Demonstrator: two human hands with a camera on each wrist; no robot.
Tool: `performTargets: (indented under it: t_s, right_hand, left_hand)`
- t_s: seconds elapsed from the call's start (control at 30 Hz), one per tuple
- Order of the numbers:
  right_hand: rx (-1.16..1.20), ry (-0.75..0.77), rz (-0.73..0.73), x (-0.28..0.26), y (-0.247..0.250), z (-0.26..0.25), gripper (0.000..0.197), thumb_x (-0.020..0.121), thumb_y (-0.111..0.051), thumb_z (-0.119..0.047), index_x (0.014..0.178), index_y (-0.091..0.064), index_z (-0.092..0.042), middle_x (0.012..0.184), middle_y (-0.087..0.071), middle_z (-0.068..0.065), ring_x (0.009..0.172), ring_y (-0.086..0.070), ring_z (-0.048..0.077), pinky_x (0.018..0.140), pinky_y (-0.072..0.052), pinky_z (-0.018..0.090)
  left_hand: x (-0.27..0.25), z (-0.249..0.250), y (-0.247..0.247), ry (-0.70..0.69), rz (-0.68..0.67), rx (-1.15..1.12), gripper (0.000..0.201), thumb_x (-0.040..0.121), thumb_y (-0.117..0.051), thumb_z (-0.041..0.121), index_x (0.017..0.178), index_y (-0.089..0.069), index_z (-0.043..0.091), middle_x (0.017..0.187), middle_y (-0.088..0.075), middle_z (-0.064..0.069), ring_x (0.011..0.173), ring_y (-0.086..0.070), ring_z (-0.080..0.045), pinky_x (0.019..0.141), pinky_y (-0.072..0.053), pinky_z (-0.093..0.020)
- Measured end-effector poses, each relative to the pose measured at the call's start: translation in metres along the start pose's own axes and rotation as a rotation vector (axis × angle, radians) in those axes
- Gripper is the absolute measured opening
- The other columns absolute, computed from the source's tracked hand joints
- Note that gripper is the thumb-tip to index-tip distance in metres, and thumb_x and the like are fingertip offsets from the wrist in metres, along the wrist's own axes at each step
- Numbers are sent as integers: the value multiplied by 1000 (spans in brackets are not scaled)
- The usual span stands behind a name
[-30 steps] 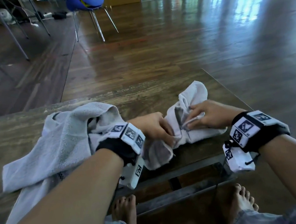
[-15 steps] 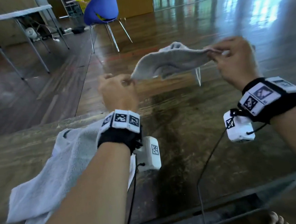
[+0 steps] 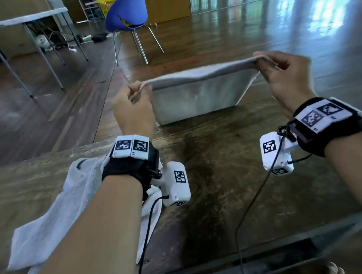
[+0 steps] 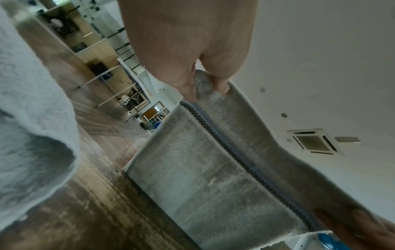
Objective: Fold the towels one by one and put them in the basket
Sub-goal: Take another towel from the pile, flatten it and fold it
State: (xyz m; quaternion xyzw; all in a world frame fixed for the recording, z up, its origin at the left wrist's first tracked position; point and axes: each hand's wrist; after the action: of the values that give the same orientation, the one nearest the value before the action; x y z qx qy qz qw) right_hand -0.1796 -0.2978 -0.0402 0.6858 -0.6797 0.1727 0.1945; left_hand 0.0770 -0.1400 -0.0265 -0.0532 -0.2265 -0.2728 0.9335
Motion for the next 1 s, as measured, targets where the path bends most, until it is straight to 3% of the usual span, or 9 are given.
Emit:
performTargets:
  t_s: [0.07,0.2,0.27,0.37,0.5,0.6,0.73,0.9,1.0]
  right_hand:
    - [48,17,5,-2,0,3,22,78,-79,-46,99,-79,-39,99,-77,-14,99,-72,6,89,-56,23]
    - [-169,-214,-156,-14,4,20,10,86,-76,-24,84,-80,-33,89,-76,-9,91,-72,12,87,-57,33]
    - [-175,-114,-104,-18,5,20,18,87,-75,-20,85,-79,-38,91,-77,-17,94,-72,2,86,-57,23]
    - [-99,102,-28,-23,1,11,20,90,-72,-11,107,-78,-20,115,-71,-15,110,-66,-3,93,-51,13]
    - [-555,34,-291,-40,13,17,17,93,-70,-19,106,-78,-11,105,-77,8,92,-65,9,83,-53,28]
    - [-792,-4,-500,-58,36,21,14,91,-72,-22,97,-81,-14,87,-77,12,85,-69,24,77,-51,36]
    - [-765,36,-519,-79,75,5,11,91,-71,-23,95,-80,-17,83,-77,7,84,-70,27,78,-53,40]
    - [-622,146,-391,-113,118,-21,10,93,-67,-25,95,-77,-23,78,-74,-1,76,-69,23,71,-53,36]
    - [-579,141,-432,-139,136,-30,9,94,-64,-26,93,-73,-24,76,-72,-3,73,-67,17,69,-54,39]
  left_hand:
    - [3,-4,2,-20,-15,36,18,86,-71,24,71,-63,29,72,-65,13,65,-56,5,66,-47,-13]
    - [-4,-27,10,195,-225,246,16,87,-72,19,72,-66,21,67,-62,6,65,-58,-10,63,-51,-22]
    - [-7,-26,13,43,-164,302,12,88,-71,20,77,-67,18,73,-64,10,65,-57,-3,61,-48,-14]
    - [-6,-13,15,-120,-86,215,9,89,-70,21,92,-71,12,93,-67,10,81,-63,-3,75,-49,-12]
    - [-15,-27,24,41,-366,538,13,89,-71,25,81,-66,16,74,-62,6,64,-54,-3,54,-36,-9]
    - [-25,-40,34,68,-622,699,10,87,-73,17,81,-68,11,83,-69,-5,79,-63,-18,70,-44,-20]
    - [-41,-32,48,-9,-731,641,14,87,-73,18,78,-65,11,100,-72,-8,97,-66,-22,91,-51,-35]
    - [-67,-8,66,-115,-803,556,15,91,-68,21,82,-62,10,73,-69,-2,65,-58,-13,65,-44,-28]
    - [-80,6,77,-93,-878,535,16,92,-67,26,85,-66,12,71,-70,-9,60,-56,-15,62,-45,-29]
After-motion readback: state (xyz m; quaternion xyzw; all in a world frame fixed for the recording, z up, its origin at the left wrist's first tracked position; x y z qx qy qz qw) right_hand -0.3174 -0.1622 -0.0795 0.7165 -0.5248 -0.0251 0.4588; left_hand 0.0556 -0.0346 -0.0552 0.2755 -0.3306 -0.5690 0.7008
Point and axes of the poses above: each hand's wrist, its own x-axis towards the middle knuckle, its own y-axis out of the back of the hand, z = x × y
